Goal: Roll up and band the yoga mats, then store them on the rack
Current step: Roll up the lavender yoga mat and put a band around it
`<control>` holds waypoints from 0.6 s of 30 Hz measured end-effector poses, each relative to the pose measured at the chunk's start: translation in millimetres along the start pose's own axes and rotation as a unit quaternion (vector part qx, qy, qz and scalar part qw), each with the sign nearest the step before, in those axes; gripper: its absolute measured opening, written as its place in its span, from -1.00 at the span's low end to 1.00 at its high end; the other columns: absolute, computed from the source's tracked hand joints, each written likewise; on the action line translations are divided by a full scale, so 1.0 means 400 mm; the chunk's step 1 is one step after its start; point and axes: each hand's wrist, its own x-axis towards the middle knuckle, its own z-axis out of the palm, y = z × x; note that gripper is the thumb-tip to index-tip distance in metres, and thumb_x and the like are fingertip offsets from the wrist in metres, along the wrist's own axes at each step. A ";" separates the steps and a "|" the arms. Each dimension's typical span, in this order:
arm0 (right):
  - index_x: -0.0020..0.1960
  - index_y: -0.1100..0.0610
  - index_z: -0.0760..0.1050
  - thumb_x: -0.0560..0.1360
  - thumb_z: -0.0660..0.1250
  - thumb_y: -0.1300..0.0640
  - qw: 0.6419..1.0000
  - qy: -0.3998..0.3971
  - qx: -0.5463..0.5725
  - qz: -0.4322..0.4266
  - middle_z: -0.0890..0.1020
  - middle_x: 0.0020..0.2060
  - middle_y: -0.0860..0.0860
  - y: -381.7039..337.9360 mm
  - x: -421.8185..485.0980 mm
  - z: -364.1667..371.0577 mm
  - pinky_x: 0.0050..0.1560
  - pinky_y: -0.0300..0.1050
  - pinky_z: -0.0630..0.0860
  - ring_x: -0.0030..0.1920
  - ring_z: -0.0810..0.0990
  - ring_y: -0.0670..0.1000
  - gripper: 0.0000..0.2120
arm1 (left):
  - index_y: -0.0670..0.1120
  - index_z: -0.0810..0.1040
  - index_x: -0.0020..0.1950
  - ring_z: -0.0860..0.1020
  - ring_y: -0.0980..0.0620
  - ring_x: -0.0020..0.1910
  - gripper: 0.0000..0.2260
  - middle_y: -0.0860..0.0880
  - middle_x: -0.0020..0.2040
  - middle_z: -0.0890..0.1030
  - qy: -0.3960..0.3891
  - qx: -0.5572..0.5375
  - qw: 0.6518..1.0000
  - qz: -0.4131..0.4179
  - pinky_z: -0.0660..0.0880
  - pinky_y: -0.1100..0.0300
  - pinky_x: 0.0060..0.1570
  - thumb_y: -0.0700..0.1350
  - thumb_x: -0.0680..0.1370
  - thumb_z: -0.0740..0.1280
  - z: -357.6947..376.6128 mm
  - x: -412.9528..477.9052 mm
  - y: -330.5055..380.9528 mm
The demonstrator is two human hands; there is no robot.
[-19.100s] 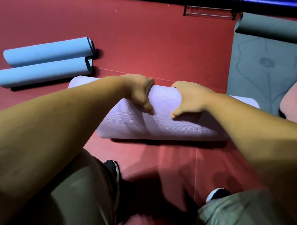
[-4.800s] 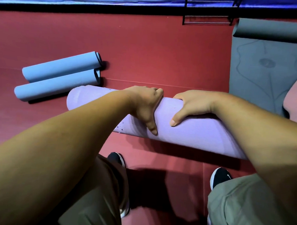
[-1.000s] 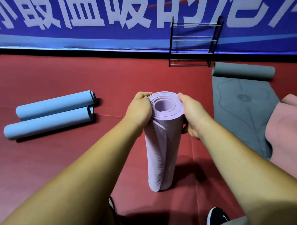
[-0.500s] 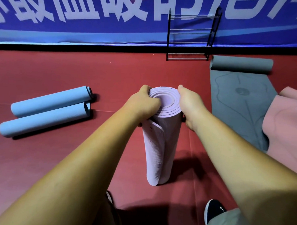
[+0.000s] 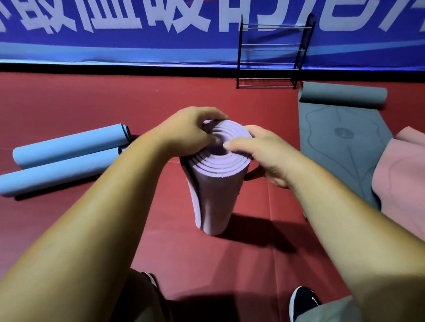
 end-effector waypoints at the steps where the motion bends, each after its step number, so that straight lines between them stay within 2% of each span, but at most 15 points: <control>1: 0.20 -0.08 0.60 0.42 0.51 0.08 1.000 0.003 -0.030 0.003 0.77 -0.02 -0.03 0.004 -0.006 0.008 -0.06 0.21 0.70 0.01 0.76 0.09 -0.64 | 0.10 0.65 0.36 0.66 0.14 0.13 -0.53 0.14 0.16 0.71 -0.012 -0.016 1.000 0.008 0.56 0.17 0.22 -0.17 0.48 0.58 0.005 0.000 -0.007; 4: 0.12 -0.04 0.61 0.35 0.48 0.18 0.994 0.059 -0.096 0.011 0.75 -0.07 0.10 0.016 -0.006 0.036 -0.24 0.16 0.70 -0.13 0.76 0.21 -0.64 | 0.06 0.66 0.33 0.67 0.11 0.11 -0.49 0.11 0.14 0.72 -0.003 -0.018 1.000 -0.004 0.60 0.11 0.22 -0.14 0.40 0.64 0.045 -0.001 -0.027; 6: 0.05 0.01 0.59 0.35 0.44 0.15 0.984 0.098 -0.149 0.025 0.71 -0.13 0.10 0.017 -0.003 0.054 -0.33 0.08 0.72 -0.24 0.73 0.16 -0.73 | 0.05 0.65 0.31 0.65 0.07 0.10 -0.50 0.09 0.12 0.69 0.026 0.009 0.999 -0.020 0.58 0.11 0.12 -0.05 0.40 0.64 0.070 -0.008 -0.037; 8: 0.01 0.03 0.57 0.35 0.39 0.08 0.975 0.130 -0.177 0.033 0.70 -0.14 0.08 0.016 0.004 0.065 -0.31 0.14 0.73 -0.24 0.73 0.15 -0.77 | 0.01 0.61 0.29 0.62 0.03 0.07 -0.53 0.06 0.09 0.66 0.051 0.018 0.997 -0.052 0.54 0.14 0.00 0.03 0.42 0.61 0.078 -0.020 -0.037; 11: 0.11 0.10 0.53 0.30 0.31 -0.10 0.960 0.151 -0.234 0.038 0.69 -0.03 0.10 0.016 0.011 0.070 -0.19 0.15 0.73 -0.16 0.72 0.20 -0.56 | -0.08 0.51 0.23 0.62 -0.03 0.01 -0.55 -0.02 0.06 0.62 0.031 0.030 0.991 -0.128 0.59 0.06 -0.07 0.06 0.46 0.57 0.080 -0.040 -0.037; 12: 0.13 0.12 0.50 0.30 0.31 -0.14 0.958 0.151 -0.241 0.044 0.68 -0.01 0.11 0.016 0.013 0.071 -0.20 0.13 0.73 -0.18 0.73 0.22 -0.50 | -0.09 0.49 0.19 0.62 -0.03 -0.02 -0.56 -0.04 0.03 0.61 0.025 0.022 0.988 -0.153 0.61 0.05 -0.09 0.06 0.45 0.56 0.083 -0.046 -0.038; 14: 0.14 0.15 0.45 0.35 0.36 -0.12 0.958 0.140 -0.241 0.062 0.64 -0.04 0.11 0.016 0.010 0.074 -0.32 0.08 0.71 -0.30 0.74 0.21 -0.52 | -0.11 0.49 0.16 0.61 -0.02 -0.10 -0.58 -0.06 -0.01 0.61 0.033 0.019 0.983 -0.178 0.59 0.07 -0.21 0.04 0.44 0.54 0.088 -0.054 -0.039; 15: 0.15 0.16 0.44 0.36 0.38 -0.13 0.954 0.139 -0.256 0.065 0.63 -0.05 0.09 0.019 0.012 0.074 -0.31 0.09 0.71 -0.30 0.74 0.19 -0.51 | -0.12 0.49 0.15 0.60 -0.01 -0.12 -0.59 -0.06 -0.02 0.60 0.041 0.026 0.984 -0.174 0.56 0.09 -0.26 0.02 0.44 0.53 0.089 -0.057 -0.038; 18: 0.24 0.14 0.40 0.40 0.42 -0.16 0.934 0.153 -0.322 0.030 0.58 0.05 0.06 0.030 0.016 0.063 -0.04 0.04 0.62 -0.03 0.63 0.17 -0.45 | -0.09 0.49 0.15 0.58 0.00 -0.09 -0.60 -0.01 -0.03 0.57 0.055 0.035 0.989 -0.133 0.57 0.08 -0.20 0.01 0.44 0.56 0.085 -0.064 -0.035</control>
